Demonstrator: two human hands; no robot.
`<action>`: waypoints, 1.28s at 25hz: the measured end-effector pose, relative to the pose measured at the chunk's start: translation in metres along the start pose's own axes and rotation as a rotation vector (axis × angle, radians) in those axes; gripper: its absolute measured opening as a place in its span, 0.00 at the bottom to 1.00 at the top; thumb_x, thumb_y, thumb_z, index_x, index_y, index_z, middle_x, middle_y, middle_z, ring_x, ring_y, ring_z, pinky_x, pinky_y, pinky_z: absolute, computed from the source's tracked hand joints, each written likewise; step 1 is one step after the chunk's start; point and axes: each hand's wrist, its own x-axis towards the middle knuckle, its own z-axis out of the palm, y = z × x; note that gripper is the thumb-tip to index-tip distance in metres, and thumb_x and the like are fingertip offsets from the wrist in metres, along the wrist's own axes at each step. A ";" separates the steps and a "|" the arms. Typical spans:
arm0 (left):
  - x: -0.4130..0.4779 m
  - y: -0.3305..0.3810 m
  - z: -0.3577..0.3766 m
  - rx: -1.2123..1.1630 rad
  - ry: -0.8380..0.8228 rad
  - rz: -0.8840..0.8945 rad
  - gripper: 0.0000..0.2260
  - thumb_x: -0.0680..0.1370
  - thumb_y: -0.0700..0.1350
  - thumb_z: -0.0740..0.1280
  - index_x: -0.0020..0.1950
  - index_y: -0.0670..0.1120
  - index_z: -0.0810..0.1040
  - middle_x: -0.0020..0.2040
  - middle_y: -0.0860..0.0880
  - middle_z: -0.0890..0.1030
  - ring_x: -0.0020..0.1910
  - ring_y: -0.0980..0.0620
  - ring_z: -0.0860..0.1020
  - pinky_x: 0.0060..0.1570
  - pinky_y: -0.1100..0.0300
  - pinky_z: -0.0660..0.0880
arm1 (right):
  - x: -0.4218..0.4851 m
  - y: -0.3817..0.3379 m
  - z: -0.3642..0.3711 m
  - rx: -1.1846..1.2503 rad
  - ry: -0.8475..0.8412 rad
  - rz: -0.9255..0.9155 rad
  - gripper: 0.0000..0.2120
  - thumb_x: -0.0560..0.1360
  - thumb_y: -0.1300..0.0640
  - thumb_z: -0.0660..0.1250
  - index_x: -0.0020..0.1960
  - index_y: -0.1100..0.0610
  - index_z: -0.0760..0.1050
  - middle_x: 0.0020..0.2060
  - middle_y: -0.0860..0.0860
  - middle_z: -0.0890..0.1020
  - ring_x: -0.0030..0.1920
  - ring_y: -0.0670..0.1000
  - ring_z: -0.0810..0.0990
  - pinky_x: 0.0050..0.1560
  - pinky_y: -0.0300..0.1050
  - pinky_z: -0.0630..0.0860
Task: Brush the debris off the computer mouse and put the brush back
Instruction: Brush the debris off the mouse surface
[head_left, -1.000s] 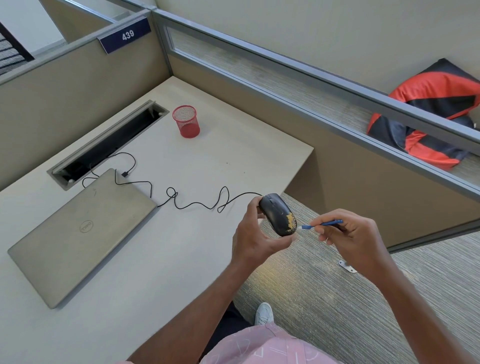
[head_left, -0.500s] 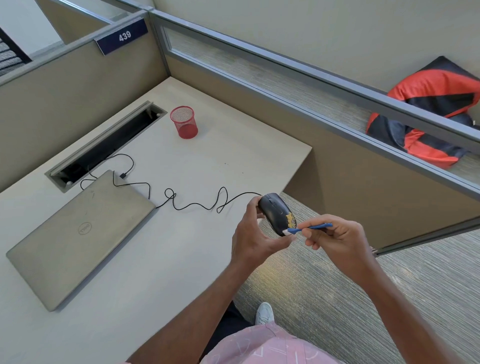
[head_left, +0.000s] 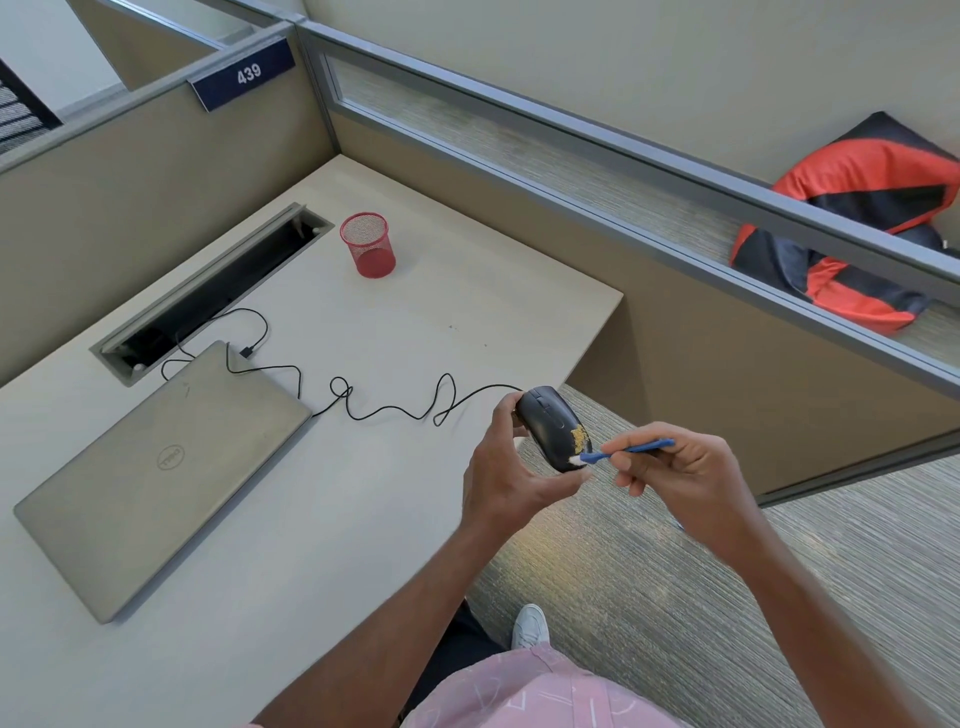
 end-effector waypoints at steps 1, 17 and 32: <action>0.000 0.000 0.000 0.000 0.001 0.004 0.48 0.67 0.66 0.86 0.81 0.59 0.66 0.71 0.61 0.82 0.70 0.59 0.81 0.64 0.51 0.84 | 0.002 0.001 0.003 -0.001 -0.034 0.007 0.05 0.77 0.69 0.76 0.53 0.66 0.88 0.44 0.60 0.89 0.38 0.57 0.86 0.38 0.44 0.83; -0.003 -0.005 -0.003 -0.001 0.014 0.007 0.48 0.67 0.66 0.86 0.80 0.60 0.66 0.70 0.62 0.82 0.70 0.60 0.81 0.64 0.50 0.84 | 0.007 0.002 0.002 0.022 -0.064 0.139 0.08 0.81 0.73 0.73 0.53 0.64 0.88 0.38 0.60 0.87 0.37 0.54 0.84 0.39 0.42 0.83; -0.006 -0.005 -0.002 -0.011 0.021 -0.020 0.48 0.67 0.67 0.86 0.80 0.61 0.66 0.70 0.62 0.83 0.70 0.62 0.81 0.66 0.49 0.84 | 0.004 -0.009 0.009 0.020 0.035 0.118 0.05 0.80 0.68 0.77 0.53 0.61 0.90 0.39 0.61 0.89 0.36 0.56 0.85 0.37 0.43 0.84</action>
